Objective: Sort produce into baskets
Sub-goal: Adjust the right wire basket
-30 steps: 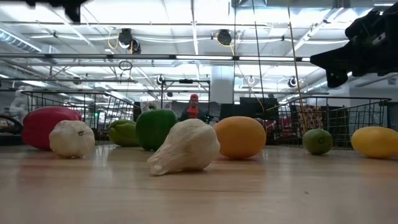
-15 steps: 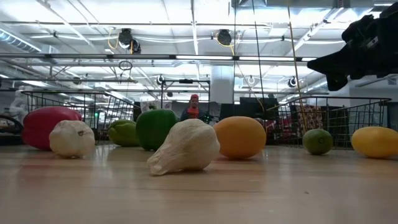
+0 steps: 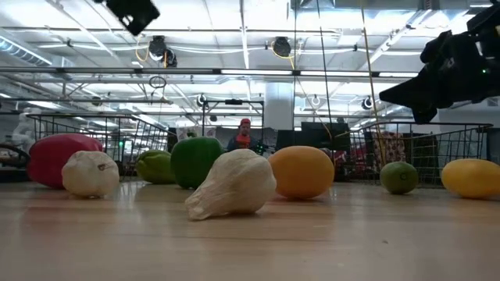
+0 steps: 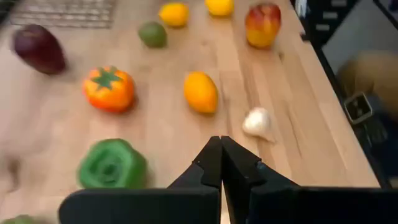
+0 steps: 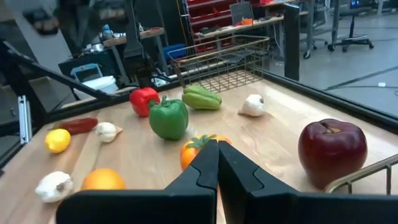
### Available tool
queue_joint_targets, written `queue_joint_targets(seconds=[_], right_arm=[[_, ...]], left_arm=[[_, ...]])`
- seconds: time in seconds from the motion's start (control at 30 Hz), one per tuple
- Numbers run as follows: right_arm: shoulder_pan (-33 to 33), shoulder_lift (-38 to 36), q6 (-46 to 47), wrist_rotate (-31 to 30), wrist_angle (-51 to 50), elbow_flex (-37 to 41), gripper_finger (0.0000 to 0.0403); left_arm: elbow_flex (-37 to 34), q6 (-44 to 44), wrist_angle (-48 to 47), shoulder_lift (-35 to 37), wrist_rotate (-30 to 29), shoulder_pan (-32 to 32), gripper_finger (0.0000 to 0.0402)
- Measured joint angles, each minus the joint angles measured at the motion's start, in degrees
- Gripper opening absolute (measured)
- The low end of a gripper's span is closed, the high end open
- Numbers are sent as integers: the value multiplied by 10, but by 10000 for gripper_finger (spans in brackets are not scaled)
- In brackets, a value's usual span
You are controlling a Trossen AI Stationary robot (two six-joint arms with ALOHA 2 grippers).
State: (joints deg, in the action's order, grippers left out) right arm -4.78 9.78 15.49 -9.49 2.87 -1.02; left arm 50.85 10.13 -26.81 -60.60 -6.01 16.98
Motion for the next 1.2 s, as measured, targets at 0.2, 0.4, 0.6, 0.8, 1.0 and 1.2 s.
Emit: queue_joint_targets(seconds=[0.2,0.4,0.6,0.8,1.0,1.2], right_arm=[[2,0,53,70,6,-1,0],[29,2,70,94,40,2,0],[33,2,32,91,76,2,0],[33,2,-50,28,94,-7,0],[33,7,-126,2,47,-49,0],[33,58,-142,-34,-85,-137,0]], left_arm=[[0,-64,14,-19,-3,15,4],[0,-75,15,-19,-11,10,5],[1,-4,40,-18,-10,19,29],[1,65,-27,-19,-27,52,61],[1,123,-78,-19,-76,89,75],[1,136,-82,-19,-92,116,75]])
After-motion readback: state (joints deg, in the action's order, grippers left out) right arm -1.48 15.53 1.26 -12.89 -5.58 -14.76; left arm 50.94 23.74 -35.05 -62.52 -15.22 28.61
